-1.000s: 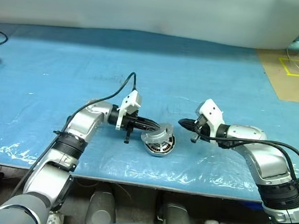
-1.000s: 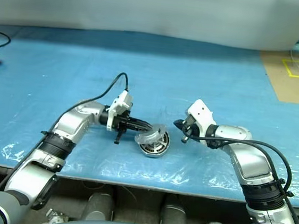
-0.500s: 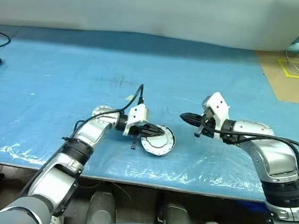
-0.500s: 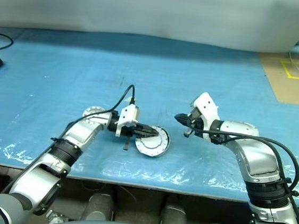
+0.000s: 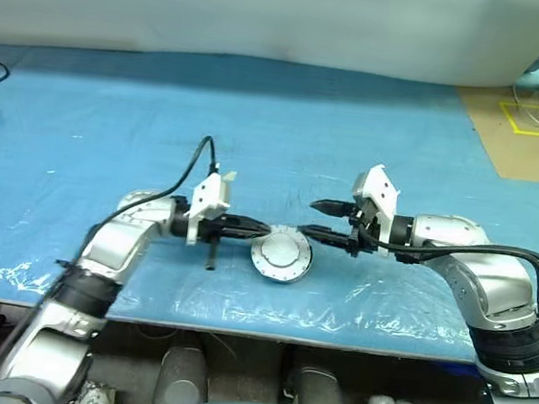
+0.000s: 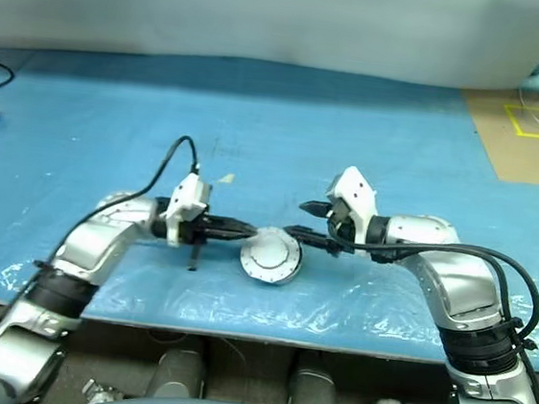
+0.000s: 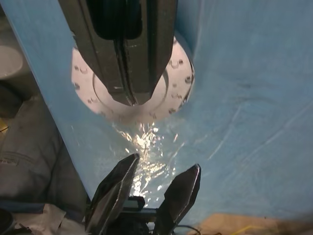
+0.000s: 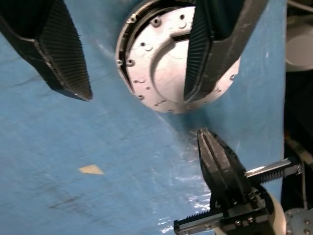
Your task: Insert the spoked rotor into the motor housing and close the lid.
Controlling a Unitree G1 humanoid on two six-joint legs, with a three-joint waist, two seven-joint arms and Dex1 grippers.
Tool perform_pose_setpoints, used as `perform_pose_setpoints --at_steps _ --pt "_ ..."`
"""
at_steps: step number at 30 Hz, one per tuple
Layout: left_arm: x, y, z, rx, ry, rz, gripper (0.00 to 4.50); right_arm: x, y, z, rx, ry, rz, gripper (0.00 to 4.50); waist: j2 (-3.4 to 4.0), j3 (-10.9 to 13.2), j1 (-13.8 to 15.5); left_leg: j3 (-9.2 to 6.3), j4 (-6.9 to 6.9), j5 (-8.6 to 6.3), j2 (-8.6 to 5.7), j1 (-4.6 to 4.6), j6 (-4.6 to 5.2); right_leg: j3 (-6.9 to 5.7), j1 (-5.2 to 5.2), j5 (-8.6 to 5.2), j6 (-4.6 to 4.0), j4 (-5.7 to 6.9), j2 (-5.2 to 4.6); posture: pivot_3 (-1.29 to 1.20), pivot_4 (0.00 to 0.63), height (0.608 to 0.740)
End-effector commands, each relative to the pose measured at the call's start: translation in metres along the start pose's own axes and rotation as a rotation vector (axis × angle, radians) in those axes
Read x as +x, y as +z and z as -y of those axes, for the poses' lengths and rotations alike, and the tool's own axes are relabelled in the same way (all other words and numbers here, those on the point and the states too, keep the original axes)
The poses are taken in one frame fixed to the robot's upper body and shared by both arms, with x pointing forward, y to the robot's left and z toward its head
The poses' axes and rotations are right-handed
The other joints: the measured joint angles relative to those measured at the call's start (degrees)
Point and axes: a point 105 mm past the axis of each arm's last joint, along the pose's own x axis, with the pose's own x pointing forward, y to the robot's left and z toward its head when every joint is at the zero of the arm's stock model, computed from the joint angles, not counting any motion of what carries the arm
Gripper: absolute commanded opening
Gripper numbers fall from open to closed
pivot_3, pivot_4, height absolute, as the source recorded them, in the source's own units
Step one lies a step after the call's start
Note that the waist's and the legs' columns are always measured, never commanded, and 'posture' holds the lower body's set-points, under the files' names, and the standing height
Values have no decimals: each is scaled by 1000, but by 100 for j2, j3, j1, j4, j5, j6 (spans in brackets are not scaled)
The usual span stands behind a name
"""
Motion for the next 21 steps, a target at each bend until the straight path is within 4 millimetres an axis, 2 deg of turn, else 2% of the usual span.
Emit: perform_pose_setpoints --at_steps 1,6,8,11,21 --pt "-11 1 3 15 16 -17 0 9 0 -9 -59 89 -16 4330 0 0 5 0 4 0 -1 -1 0 0 0 0 0 0 -2 0 150 740" --pt "-19 -15 7 2 46 -60 0 23 -2 -7 -105 119 -24 4330 0 0 -17 1 11 0 0 -2 0 1 2 1 0 5 -3 0 150 740" --pt "-22 -19 10 -7 52 -67 0 28 -9 -5 -131 119 -53 4330 0 0 -58 1 10 0 3 -1 0 0 2 1 0 5 0 0 150 740" --pt "-24 -21 11 -12 58 -69 0 31 -17 -4 -151 125 -78 4330 -1 0 -71 1 8 0 3 -3 0 -2 2 0 0 2 0 0 150 740" --pt "-25 -21 13 -26 53 -86 0 33 -18 -19 -167 197 -73 4330 -1 0 -106 1 12 0 3 1 1 1 2 1 0 8 0 0 150 740"
